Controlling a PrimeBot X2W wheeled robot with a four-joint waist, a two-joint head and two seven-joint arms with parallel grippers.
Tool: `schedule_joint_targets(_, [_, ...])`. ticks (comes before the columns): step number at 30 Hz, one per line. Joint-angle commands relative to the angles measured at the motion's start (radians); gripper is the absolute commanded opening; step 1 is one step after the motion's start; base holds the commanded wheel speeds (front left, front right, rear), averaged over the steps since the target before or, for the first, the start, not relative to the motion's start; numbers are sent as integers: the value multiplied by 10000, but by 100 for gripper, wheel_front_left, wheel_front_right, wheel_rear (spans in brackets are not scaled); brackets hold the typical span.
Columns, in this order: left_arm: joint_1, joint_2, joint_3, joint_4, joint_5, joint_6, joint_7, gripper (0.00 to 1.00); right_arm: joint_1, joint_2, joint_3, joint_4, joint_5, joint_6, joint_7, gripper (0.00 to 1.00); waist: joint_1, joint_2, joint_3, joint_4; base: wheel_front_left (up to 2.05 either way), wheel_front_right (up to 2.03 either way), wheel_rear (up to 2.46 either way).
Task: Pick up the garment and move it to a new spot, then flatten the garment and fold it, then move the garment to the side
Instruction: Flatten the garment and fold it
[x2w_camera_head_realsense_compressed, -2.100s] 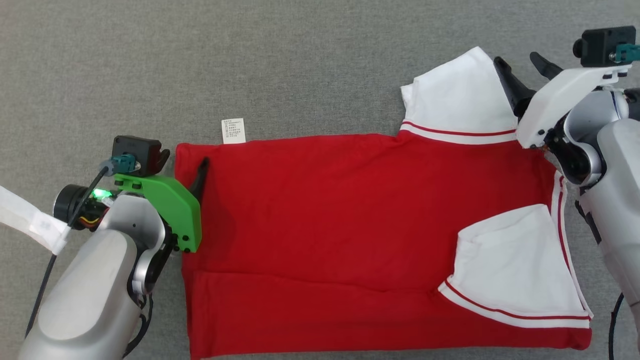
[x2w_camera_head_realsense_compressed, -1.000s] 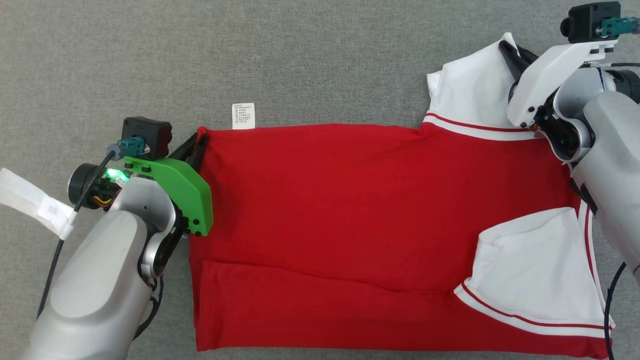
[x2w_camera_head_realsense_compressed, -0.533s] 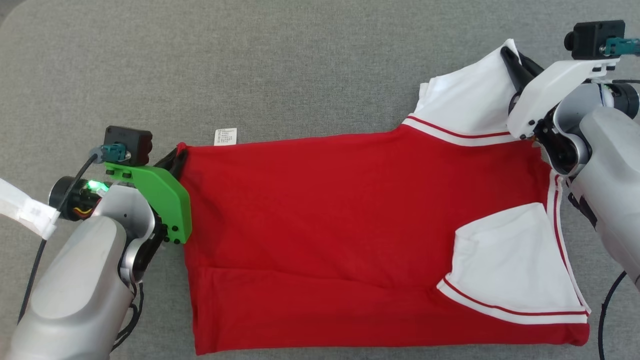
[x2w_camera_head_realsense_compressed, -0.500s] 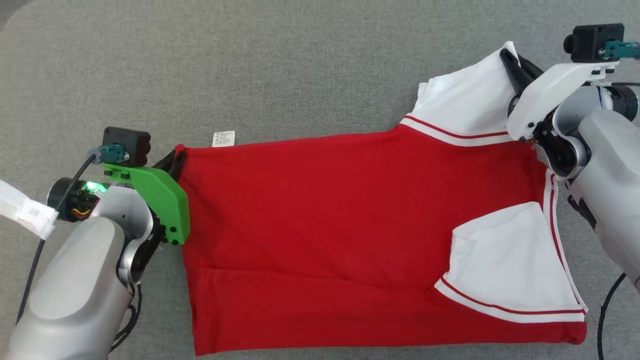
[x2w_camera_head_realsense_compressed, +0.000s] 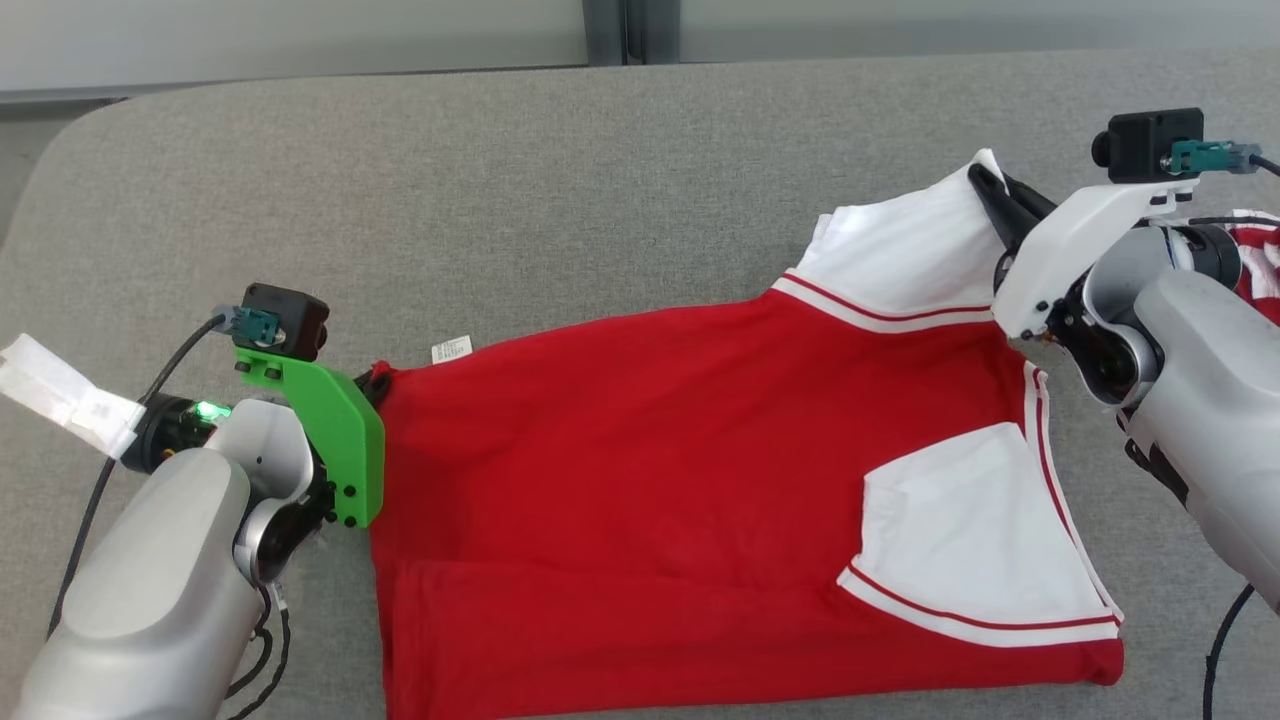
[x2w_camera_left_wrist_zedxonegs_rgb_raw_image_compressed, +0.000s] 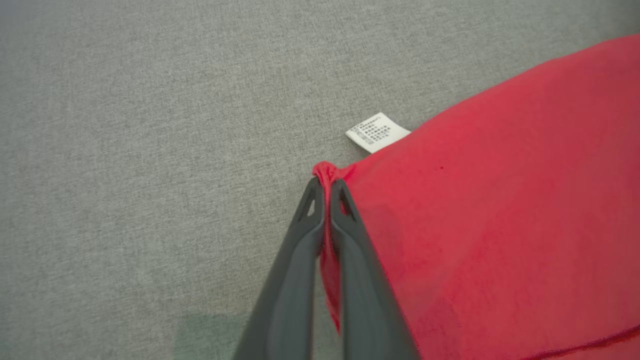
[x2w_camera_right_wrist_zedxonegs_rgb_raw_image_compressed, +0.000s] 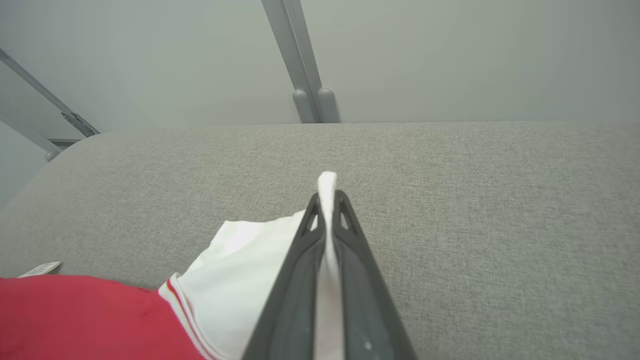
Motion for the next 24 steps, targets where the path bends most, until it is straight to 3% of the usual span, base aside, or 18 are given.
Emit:
schedule_joint_targets(1, [-171,67,-103,76,-217,-103,332,0,228,-122,139,-56,138,5,85,0,0,0,-379,-107,0,0,0])
schedule_joint_targets(9, [-360,417,-592,-59,-1417,-301,2184,0,663,-440,937,-244,682,5,480,0,0,0,-1065,-177,0,0,0])
schedule_joint_targets(24, [122,1013,-1403,-405,-3111,-322,3026,0,1629,-1570,2327,-1472,1735,5,1298,0,0,0,-1729,-370,0,0,0])
